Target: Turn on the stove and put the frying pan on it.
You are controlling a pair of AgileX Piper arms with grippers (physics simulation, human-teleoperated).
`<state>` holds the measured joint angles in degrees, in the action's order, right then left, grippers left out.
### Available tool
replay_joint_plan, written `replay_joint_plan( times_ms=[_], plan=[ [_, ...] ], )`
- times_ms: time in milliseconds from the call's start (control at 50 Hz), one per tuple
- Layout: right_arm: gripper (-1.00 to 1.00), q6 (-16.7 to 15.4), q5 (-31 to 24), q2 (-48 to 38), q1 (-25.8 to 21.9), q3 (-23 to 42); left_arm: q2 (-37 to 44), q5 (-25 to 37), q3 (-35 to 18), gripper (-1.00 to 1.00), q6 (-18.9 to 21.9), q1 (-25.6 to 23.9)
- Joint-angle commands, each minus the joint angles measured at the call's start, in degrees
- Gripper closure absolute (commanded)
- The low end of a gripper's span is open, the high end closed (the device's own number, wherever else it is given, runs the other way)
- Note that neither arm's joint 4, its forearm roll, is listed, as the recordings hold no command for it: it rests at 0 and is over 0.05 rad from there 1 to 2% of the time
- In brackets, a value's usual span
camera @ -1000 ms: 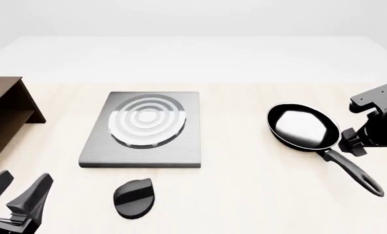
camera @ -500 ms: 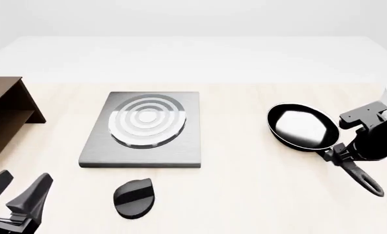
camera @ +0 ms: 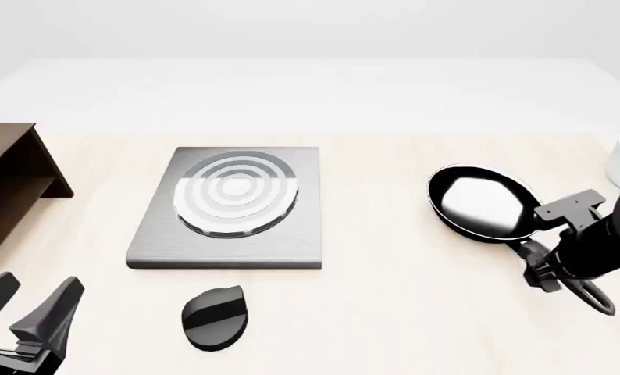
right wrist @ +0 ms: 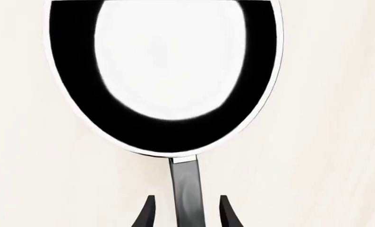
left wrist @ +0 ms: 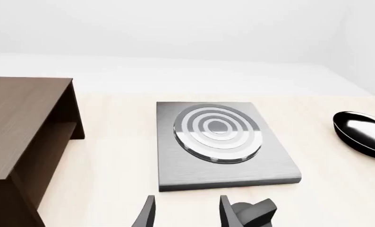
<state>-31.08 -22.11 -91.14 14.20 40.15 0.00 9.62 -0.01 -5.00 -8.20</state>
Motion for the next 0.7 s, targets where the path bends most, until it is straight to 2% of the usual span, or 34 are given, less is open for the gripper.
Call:
replay_joint_plan(
  times_ms=[20,400,420,560,700],
  plan=[
    [-1.00,-0.81,2.73,-2.90,0.95,-1.28,0.00,0.01,0.00,-1.00,0.14,0.10],
    [-1.00,-1.54,4.04,-4.47,2.13,-2.21,0.00,0.08,0.00,-1.00,0.13,0.15],
    [1.00,-1.67,4.02,-4.40,2.19,-2.27,0.00,0.07,0.00,-1.00,0.13,0.13],
    [1.00,-1.07,2.29,-2.59,1.41,-1.64,0.00,0.05,0.00,-1.00,0.16,0.14],
    [1.00,-0.28,-2.13,2.12,-0.24,-0.01,0.00,0.07,0.00,-1.00,0.22,0.13]
  ],
)
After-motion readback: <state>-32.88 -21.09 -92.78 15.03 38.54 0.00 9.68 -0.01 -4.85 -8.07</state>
